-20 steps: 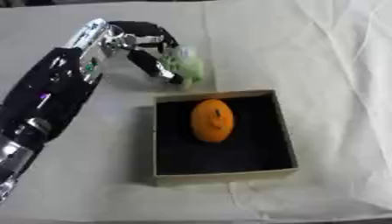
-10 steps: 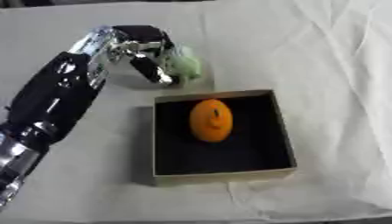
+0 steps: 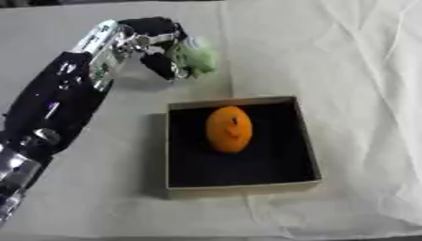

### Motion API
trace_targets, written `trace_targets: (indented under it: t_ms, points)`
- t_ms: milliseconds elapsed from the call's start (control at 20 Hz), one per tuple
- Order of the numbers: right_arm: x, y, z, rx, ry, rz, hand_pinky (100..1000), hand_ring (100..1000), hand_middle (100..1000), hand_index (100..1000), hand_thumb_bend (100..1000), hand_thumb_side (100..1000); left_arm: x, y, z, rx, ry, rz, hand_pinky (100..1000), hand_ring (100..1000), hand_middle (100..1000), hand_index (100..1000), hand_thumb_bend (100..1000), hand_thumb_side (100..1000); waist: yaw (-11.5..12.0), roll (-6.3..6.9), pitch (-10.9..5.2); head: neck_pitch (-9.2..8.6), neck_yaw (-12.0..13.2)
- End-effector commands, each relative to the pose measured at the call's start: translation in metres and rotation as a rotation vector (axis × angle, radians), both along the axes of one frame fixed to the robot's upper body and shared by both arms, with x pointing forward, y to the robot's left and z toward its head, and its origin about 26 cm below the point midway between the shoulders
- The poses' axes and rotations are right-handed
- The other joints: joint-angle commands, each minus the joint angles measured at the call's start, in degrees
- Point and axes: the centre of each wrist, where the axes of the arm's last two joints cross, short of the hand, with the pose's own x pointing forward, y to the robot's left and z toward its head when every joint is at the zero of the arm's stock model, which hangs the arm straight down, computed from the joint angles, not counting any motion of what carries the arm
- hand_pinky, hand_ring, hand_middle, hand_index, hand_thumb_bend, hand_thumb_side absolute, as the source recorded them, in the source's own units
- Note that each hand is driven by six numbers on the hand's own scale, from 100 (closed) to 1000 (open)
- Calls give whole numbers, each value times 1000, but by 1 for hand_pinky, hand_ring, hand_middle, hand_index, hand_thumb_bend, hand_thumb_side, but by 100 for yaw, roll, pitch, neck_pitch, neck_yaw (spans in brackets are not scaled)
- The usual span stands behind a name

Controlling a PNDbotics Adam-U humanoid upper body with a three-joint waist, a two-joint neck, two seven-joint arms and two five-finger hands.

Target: Pick up objects on the table and place them in the box.

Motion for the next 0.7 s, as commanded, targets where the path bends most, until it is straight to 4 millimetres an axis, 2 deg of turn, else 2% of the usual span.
trace_targets:
  t_ms: [50,350,500,700]
  points:
    - [-5,-5,12,2,-32,-11,850,879,767,813,100,822,-8,5,37,-31,-90,-1,632,501,525,665,100,459,17,-8,-144,47,-9]
    - [-3,-2,12,3,-35,-18,850,878,767,813,100,817,-29,-2,67,-62,-189,-61,634,535,524,668,100,439,66,10,-175,60,-45]
    - [-3,-2,13,2,-40,-20,850,878,767,813,100,817,-55,-18,80,-94,-259,-178,632,534,522,667,100,429,109,11,-192,54,-92]
    - [-3,-2,13,2,-41,-26,850,878,767,811,100,816,-87,-40,78,-77,-264,-293,628,530,520,667,100,419,134,2,-204,50,-117]
